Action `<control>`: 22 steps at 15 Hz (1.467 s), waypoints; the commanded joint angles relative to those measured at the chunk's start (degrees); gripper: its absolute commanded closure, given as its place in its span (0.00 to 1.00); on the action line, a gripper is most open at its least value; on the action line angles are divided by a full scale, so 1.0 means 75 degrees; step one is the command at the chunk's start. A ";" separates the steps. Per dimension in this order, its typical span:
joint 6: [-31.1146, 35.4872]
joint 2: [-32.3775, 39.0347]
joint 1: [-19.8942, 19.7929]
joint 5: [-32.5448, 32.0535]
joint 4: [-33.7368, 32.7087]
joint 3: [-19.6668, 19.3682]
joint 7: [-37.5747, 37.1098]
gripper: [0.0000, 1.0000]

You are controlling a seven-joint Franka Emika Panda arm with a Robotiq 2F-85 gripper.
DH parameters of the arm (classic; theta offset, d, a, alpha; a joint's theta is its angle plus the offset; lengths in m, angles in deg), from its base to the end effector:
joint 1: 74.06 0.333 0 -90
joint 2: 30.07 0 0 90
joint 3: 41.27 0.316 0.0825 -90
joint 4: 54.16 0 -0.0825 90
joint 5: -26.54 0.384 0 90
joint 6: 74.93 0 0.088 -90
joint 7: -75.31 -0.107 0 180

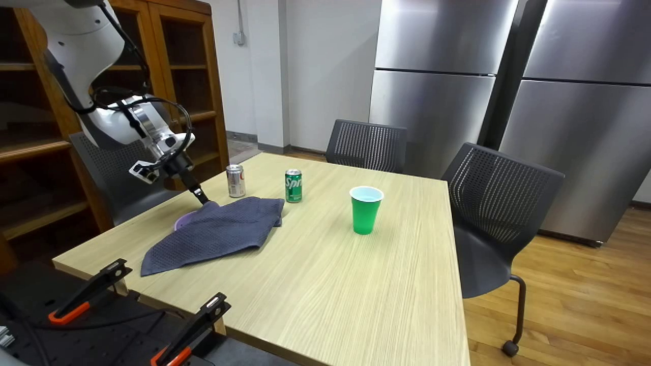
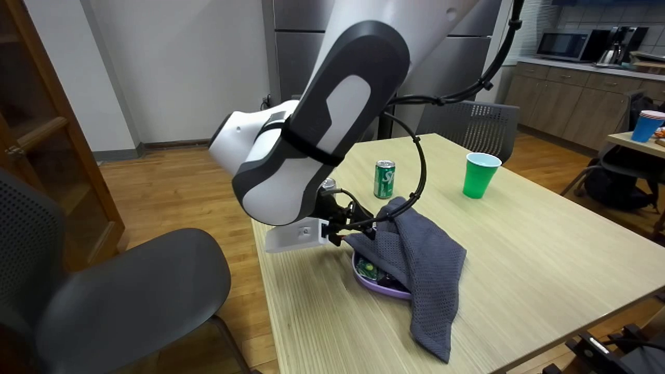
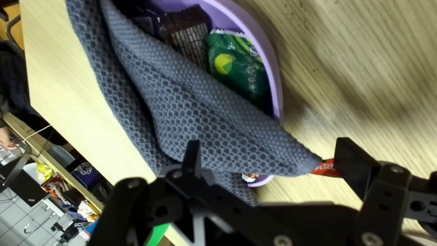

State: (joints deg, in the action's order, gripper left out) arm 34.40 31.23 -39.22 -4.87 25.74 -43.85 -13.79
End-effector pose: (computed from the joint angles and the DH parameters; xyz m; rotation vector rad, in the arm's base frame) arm 0.5672 0.3178 0.0361 2.2947 -0.7652 0.2122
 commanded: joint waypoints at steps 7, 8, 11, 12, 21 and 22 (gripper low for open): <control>-0.0346 0.0306 0.0147 -0.0072 -0.0527 -0.0172 0.0344 0.00; -0.0353 0.0314 0.0156 -0.0064 -0.0539 -0.0171 0.0343 0.00; -0.0376 0.0362 0.0178 -0.0051 -0.0576 -0.0194 0.0352 0.00; -0.0380 0.0369 0.0186 -0.0050 -0.0576 -0.0205 0.0350 0.00; -0.0406 0.0363 0.0193 -0.0060 -0.0538 -0.0262 0.0324 0.34; -0.0407 0.0361 0.0196 -0.0064 -0.0534 -0.0263 0.0324 0.44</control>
State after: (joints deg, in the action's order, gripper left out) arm 33.49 33.21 -38.46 -4.87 23.68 -45.30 -13.17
